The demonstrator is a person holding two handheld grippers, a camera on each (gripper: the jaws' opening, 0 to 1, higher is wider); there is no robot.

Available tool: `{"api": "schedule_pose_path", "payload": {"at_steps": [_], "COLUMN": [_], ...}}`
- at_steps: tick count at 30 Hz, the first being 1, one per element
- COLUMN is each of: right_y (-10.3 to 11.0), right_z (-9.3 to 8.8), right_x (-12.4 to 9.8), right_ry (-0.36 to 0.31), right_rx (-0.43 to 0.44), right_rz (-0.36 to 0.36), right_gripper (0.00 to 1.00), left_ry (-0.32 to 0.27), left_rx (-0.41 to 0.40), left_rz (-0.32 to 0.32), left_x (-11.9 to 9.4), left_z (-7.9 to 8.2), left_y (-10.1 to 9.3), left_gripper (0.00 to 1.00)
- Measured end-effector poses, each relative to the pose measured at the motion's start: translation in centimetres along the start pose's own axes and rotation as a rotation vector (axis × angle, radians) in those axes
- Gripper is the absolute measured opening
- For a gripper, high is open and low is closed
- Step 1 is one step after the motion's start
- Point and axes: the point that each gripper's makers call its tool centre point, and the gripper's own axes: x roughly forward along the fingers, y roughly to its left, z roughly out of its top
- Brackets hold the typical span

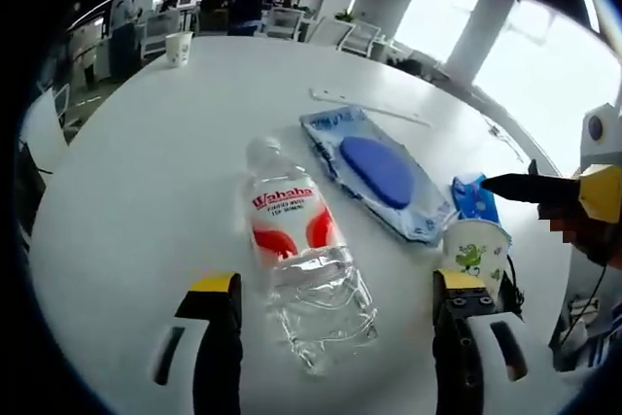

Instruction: Arrange the tabletop items into an orderly group along one side of the table until the central work area is clear of visible clutter.

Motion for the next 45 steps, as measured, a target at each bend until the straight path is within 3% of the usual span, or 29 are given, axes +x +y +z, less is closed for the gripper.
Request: {"api": "schedule_pose_path", "payload": {"at_steps": [8,21,27,39,45], "right_y": [0.6,1.1,1.0,0.1,0.1], "right_z": [-0.6,-0.6,-0.2,-0.1,-0.2], "right_x": [0.6,1.6,1.4,0.8,1.1], "right_ry": [0.008,0.014,-0.003,-0.013,-0.012], "right_rx": [0.011,0.028,0.035,0.046,0.05], "right_rz": [0.023,0.039,0.036,0.015,0.017], "right_gripper": [0.84,0.84,0.84,0.84,0.84], "left_ry": [0.01,-0.004,0.008,-0.002,0.006], "left_rx": [0.011,0.003,0.049,0.034,0.046], "left_rz": [0.006,0.03,0.076,0.125,0.134], "left_x": [0.5,0.5,0.6,0.8,0.9], "left_z": [-0.6,-0.4,-0.6,-0.4,-0.6], "left_y": [-0.1,0.5,1.1,1.4,1.4], "left_gripper": [0.75,0.73,0.65,0.62,0.5]}}
